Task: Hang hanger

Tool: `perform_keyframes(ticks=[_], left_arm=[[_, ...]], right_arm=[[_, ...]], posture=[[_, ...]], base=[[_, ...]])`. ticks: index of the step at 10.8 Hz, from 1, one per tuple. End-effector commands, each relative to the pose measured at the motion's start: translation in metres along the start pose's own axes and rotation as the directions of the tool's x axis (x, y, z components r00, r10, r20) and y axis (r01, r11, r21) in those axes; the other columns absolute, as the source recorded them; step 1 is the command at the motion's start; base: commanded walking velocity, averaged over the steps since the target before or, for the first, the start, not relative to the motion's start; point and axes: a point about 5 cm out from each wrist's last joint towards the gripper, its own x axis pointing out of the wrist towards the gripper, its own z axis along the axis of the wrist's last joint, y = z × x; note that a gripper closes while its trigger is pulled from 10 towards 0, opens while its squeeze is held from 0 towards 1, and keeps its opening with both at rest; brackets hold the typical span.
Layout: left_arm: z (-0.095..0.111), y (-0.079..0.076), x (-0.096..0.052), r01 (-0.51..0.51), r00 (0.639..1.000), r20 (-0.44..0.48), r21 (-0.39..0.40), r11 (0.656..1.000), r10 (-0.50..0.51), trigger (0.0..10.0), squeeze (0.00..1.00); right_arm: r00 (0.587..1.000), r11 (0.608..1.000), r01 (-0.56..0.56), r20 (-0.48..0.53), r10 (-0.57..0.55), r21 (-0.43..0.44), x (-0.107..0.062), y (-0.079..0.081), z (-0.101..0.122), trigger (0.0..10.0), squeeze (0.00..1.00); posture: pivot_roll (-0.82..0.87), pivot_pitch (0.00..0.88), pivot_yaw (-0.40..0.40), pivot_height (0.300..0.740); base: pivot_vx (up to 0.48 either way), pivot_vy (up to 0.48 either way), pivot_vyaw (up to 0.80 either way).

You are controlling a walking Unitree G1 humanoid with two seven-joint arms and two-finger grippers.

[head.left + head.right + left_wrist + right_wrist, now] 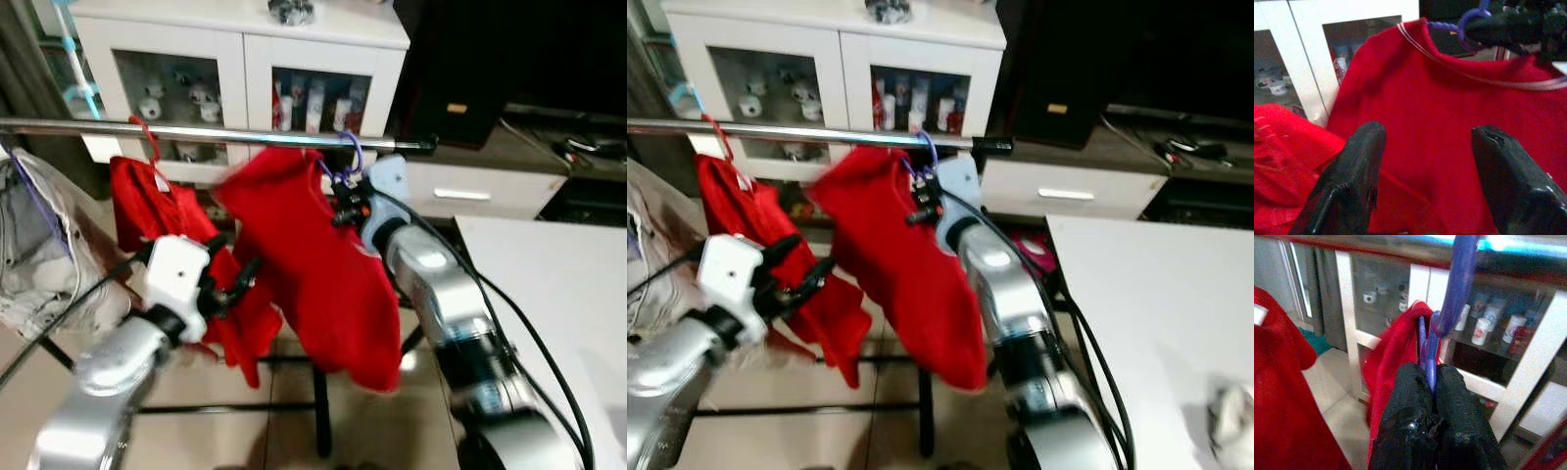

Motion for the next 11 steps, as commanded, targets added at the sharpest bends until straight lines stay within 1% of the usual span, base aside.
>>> perform_keyframes(ticks=[1, 3, 4, 5, 6, 9, 11], left_arm=[[0.004, -0.002, -0.003, 0.043, 0.999, 0.007, 0.001, 0.999, -0.043, 10.0, 0.0], [0.007, -0.003, -0.006, 0.098, 0.995, 0.008, -0.001, 0.995, -0.098, 10.0, 0.0], [0.009, -0.003, -0.008, 0.119, 0.993, 0.011, -0.006, 0.993, -0.118, 10.0, 0.0], [0.006, -0.004, -0.011, 0.146, 0.989, -0.002, -0.006, 0.989, -0.146, 10.0, 0.0], [0.006, -0.003, -0.011, 0.149, 0.989, -0.004, -0.007, 0.989, -0.149, 10.0, 0.0], [0.006, -0.002, -0.015, 0.145, 0.989, -0.003, -0.009, 0.989, -0.145, 10.0, 0.0], [0.005, -0.003, -0.019, 0.146, 0.989, -0.008, -0.014, 0.989, -0.146, 10.0, 0.0]], right_arm=[[1.0, 1.0, 0.005, 0.021, -0.006, 0.002, 0.007, 0.001, 0.01, 10.0, 0.0], [0.999, 1.0, 0.027, -0.027, -0.026, 0.009, 0.017, -0.002, 0.007, 10.0, 0.0], [0.995, 0.999, 0.051, -0.081, -0.051, -0.011, 0.026, -0.005, 0.004, 10.0, 0.0], [0.991, 0.996, 0.091, -0.103, -0.09, 0.005, 0.033, -0.009, 0.006, 10.0, 0.0], [0.989, 0.993, 0.119, -0.089, -0.116, 0.021, 0.04, -0.012, 0.015, 10.0, 0.0], [0.991, 0.991, 0.13, -0.032, -0.129, 0.029, 0.049, -0.014, 0.032, 10.0, 0.0], [0.994, 0.994, 0.105, -0.016, -0.104, 0.027, 0.048, -0.011, 0.027, 10.0, 0.0]], posture=[[0.14, 0.0, -0.031, 0.74], [0.14, 0.0, -0.025, 0.74], [0.16, 0.0, -0.011, 0.74], [0.15, 0.0, -0.009, 0.74], [0.15, 0.0, -0.011, 0.74], [0.17, 0.0, -0.028, 0.74], [0.16, 0.0, -0.029, 0.74]], base=[[0.0, 0.0, 0.0], [0.0, 0.0, 0.0], [0.0, 0.0, 0.0], [0.0, 0.0, 0.0], [0.0, 0.0, 0.0], [0.0, 0.0, 0.0], [0.0, 0.0, 0.0]])
